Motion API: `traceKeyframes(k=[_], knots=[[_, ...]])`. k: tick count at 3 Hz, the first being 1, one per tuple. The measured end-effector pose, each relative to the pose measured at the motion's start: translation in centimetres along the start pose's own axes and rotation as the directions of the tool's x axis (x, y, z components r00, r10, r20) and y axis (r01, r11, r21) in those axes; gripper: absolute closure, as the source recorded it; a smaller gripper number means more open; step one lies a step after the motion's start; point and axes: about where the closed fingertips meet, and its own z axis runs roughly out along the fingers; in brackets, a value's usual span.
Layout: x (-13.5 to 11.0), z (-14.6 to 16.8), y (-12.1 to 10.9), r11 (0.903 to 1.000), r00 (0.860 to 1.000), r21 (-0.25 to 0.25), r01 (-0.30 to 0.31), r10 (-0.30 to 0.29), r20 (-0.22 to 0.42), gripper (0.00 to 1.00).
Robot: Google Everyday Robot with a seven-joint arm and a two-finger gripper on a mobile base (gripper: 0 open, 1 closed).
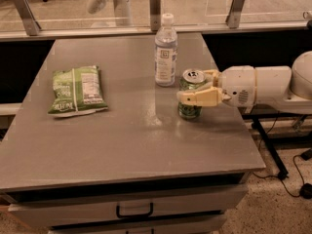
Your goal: Move green can near blue plastic bottle
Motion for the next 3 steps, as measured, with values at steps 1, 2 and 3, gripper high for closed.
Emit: traceKeyframes(k=[1, 2, 3], knots=[[-0.1, -2.3, -2.8, 0.9945, 0.997, 0.087, -0.058, 0.054, 0.05, 1.0], [-0.8, -3.5, -5.0, 0.9854, 0.994, 0.141, -0.094, 0.085, 0.072, 1.0], [-1.9, -3.5, -6.5, 0.9808, 0.993, 0.168, -0.098, 0.086, 0.078, 1.0]])
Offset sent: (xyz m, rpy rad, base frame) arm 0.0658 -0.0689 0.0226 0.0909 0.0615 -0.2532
